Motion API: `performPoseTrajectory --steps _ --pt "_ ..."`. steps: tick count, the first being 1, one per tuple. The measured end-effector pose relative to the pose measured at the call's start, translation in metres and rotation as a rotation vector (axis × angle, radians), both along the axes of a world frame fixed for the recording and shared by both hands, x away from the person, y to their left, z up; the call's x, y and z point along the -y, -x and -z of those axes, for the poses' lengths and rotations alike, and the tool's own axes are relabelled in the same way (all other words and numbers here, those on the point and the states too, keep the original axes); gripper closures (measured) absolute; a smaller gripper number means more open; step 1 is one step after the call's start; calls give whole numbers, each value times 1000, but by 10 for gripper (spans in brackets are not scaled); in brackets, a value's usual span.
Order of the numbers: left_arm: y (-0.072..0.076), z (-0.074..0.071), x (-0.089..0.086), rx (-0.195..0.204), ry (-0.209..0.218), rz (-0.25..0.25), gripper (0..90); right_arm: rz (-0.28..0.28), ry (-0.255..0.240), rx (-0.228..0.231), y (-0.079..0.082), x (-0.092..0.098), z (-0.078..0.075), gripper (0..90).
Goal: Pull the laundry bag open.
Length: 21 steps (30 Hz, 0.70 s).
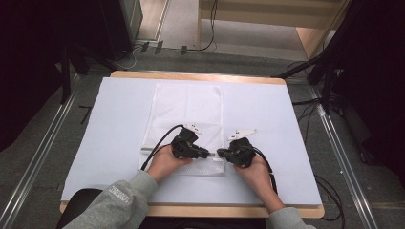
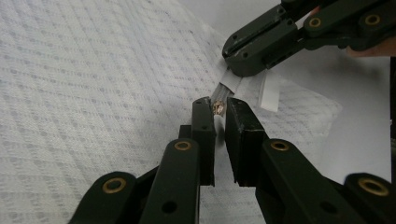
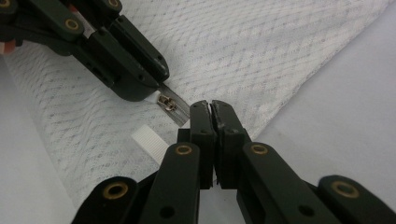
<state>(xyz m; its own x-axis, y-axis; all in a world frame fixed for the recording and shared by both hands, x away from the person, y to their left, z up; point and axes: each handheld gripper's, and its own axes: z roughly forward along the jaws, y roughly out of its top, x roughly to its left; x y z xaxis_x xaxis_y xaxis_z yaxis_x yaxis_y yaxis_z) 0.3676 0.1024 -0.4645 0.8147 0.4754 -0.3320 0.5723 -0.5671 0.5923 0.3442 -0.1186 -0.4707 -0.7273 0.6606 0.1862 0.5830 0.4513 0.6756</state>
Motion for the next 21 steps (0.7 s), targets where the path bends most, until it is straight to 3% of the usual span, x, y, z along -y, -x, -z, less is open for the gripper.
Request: performPoseTrajectory --steps 10,13,21 --pt "1 5 2 9 32 -4 842 4 -4 -7 0 0 0 893" --pt "-2 7 1 -22 54 -12 862 0 -4 -2 0 0 0 891" --pt "-5 5 2 -33 41 -10 872 -13 -1 8 1 -3 0 885"
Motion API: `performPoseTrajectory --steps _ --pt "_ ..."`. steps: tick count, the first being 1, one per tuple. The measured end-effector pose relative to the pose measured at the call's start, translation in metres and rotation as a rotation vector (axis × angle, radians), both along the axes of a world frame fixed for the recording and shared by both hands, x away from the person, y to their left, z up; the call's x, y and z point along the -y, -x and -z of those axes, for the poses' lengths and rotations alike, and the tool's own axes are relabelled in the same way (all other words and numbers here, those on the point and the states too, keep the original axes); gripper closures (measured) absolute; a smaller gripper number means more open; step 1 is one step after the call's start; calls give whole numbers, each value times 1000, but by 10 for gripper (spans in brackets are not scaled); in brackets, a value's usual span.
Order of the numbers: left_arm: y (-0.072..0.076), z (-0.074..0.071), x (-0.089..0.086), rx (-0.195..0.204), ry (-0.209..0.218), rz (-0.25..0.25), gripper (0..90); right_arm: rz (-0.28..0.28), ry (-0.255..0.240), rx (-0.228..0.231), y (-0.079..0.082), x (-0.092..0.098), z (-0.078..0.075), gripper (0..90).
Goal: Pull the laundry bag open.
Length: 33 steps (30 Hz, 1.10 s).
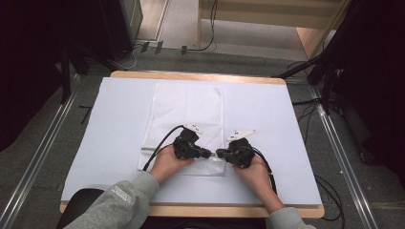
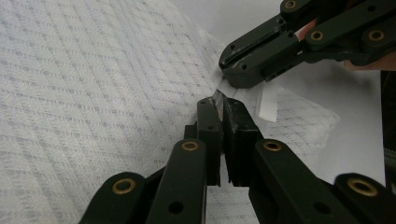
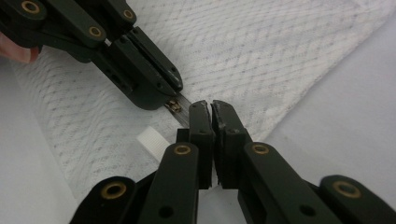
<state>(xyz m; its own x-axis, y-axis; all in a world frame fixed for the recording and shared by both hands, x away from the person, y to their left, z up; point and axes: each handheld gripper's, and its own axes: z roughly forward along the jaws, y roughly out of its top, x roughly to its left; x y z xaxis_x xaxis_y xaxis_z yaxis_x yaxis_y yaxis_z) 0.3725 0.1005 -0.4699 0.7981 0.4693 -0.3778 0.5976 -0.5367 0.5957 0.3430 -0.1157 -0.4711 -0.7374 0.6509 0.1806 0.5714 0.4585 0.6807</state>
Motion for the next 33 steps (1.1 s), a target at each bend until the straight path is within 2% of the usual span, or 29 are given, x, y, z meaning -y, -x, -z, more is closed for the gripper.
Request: performPoseTrajectory --steps 7,10,16,33 --pt "-2 -1 0 -32 -1 -11 874 -11 2 15 1 0 1 893" --pt "-4 -2 -1 -41 2 -12 875 -18 23 35 3 -2 0 898" --pt "-7 -3 -3 -68 2 -1 876 -24 14 39 3 -2 1 900" --pt "-13 -3 -10 -132 10 -12 878 -37 2 36 2 -1 3 900"
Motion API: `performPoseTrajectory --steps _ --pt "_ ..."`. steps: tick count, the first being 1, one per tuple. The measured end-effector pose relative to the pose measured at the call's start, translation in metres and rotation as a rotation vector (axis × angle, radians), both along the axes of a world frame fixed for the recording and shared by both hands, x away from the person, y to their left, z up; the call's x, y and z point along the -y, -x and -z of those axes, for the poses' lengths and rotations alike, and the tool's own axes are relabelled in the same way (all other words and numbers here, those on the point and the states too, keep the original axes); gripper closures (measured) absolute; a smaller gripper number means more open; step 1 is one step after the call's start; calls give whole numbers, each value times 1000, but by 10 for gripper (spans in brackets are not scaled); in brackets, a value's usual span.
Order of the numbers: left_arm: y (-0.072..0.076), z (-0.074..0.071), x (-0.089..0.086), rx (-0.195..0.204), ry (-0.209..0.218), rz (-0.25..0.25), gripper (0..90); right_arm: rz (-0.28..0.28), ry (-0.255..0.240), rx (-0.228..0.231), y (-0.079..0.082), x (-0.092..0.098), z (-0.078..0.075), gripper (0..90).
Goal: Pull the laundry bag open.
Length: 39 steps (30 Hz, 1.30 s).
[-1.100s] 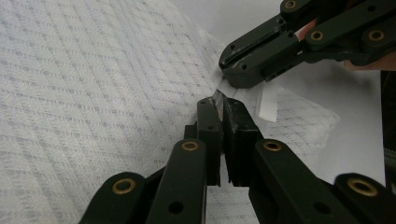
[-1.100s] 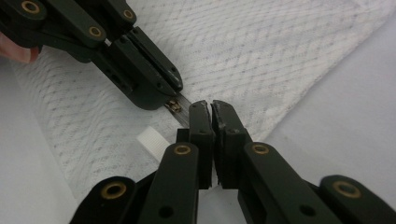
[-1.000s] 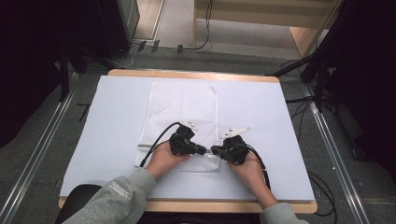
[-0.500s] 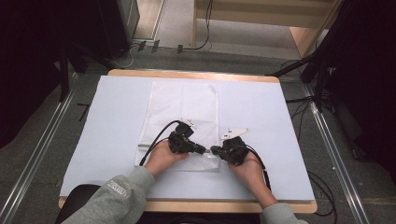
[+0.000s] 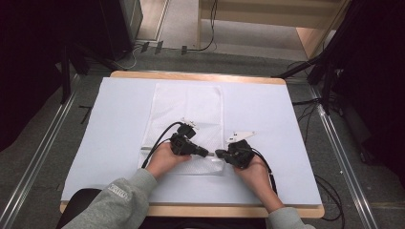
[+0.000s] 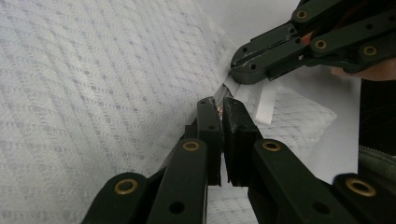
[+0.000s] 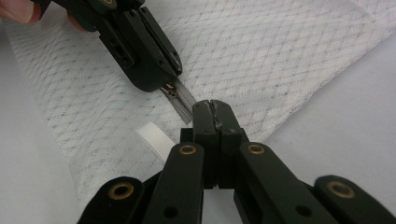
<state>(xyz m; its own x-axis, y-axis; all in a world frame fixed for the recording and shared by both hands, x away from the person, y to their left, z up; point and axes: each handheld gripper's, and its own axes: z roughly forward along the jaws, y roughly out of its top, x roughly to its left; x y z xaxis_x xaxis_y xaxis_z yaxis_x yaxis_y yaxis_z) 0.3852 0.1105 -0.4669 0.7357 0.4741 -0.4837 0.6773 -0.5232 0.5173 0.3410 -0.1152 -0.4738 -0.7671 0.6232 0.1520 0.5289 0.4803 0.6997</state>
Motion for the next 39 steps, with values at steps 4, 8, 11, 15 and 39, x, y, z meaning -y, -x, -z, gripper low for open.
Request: performPoseTrajectory --steps 4,8,11,15,39 --pt "-1 -1 -3 -13 -3 2 878 2 -6 -5 0 1 0 900" --pt "-2 -3 -7 -21 2 2 878 -3 -9 -7 -1 1 0 900" --pt "-1 -4 -8 -10 -15 13 878 -2 -11 -11 -1 2 0 900" --pt "-2 -6 -14 -20 -17 2 878 0 -12 -18 -1 2 0 900" --pt "0 -10 -46 -53 -16 -30 878 -39 -18 -36 -6 5 0 900"
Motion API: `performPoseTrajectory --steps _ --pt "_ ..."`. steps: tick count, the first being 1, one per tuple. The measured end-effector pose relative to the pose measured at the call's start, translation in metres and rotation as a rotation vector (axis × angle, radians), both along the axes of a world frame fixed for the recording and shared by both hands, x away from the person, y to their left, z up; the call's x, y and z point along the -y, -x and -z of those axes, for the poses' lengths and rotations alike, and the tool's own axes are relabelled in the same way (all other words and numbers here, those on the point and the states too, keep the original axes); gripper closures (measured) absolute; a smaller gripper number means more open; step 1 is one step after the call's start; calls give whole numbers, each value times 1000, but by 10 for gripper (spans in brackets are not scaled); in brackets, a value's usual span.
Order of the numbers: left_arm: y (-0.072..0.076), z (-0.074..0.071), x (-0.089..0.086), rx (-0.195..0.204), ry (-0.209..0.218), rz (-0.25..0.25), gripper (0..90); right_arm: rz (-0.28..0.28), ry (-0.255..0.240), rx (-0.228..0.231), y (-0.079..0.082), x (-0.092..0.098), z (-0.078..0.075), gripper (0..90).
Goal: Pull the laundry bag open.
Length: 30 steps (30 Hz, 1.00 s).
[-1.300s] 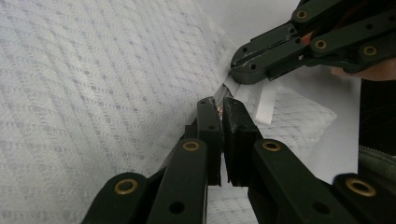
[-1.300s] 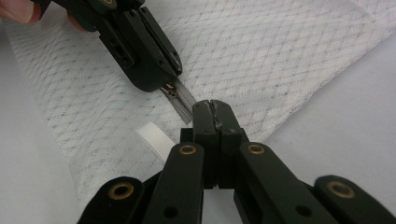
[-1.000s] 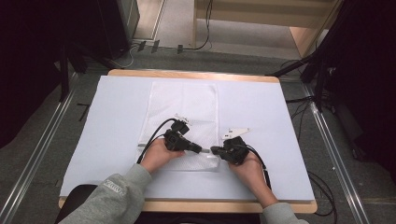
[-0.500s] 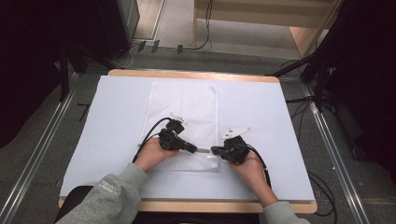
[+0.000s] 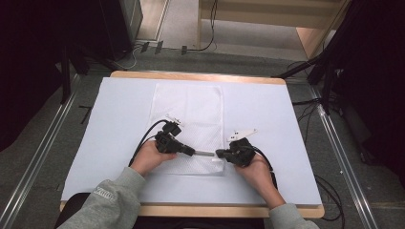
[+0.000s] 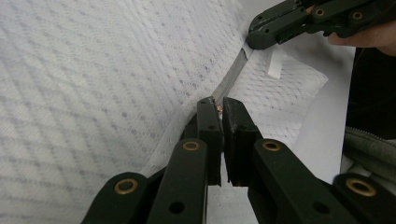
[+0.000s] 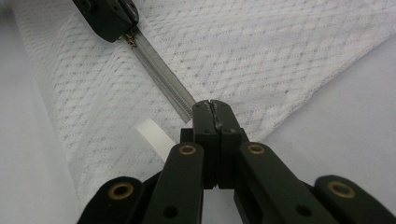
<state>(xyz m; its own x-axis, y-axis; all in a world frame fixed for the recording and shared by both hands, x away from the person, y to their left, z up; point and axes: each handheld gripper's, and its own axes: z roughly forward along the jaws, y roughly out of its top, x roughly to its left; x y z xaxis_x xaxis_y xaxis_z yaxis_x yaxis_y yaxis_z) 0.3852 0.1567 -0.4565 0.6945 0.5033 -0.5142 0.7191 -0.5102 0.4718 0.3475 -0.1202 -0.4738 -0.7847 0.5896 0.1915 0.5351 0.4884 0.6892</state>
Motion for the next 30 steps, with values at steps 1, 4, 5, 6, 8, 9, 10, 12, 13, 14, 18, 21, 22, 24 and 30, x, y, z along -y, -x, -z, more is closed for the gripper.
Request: performPoseTrajectory --steps 1,4,5,6,8,9,10,12,13,14,18,21,22,24,30 --pt "0 0 -1 -1 -1 -3 877 -2 -1 2 0 0 0 900" --pt "0 0 -6 2 1 -9 878 -5 2 -2 -1 0 0 900" --pt "0 0 -7 -2 4 -9 878 -7 2 -2 -2 0 0 900" --pt "0 -1 -9 2 2 -9 878 -7 2 -6 -2 0 0 900" --pt "1 -1 -12 -6 3 -13 878 -10 -2 -10 -3 0 0 900" --pt "1 -1 -13 -4 4 -17 877 -12 -1 -13 -3 0 -1 900" --pt "1 -1 -15 -9 7 -18 877 -14 0 -14 -3 0 -1 900" --pt "1 -1 -18 -12 14 -23 877 -16 0 -16 -4 0 -1 900" --pt "2 -2 -19 -17 20 -27 877 -15 -1 -21 -4 0 -1 900" --pt "2 -2 -21 -16 19 -29 877 -16 -1 -19 -4 0 -1 900" --pt "2 -2 -26 -19 16 -37 878 -20 2 -25 -5 0 -1 900" --pt "3 -2 -29 -20 17 -36 878 -23 4 -20 -5 0 -1 900" --pt "3 -3 -29 -16 11 -43 877 -23 3 -23 -5 -1 -1 900" --pt "4 -3 -32 -17 11 -47 878 -28 10 -18 -5 -1 -2 900" --pt "5 -5 -41 -16 6 -65 878 -28 16 -12 -4 -2 -2 900"
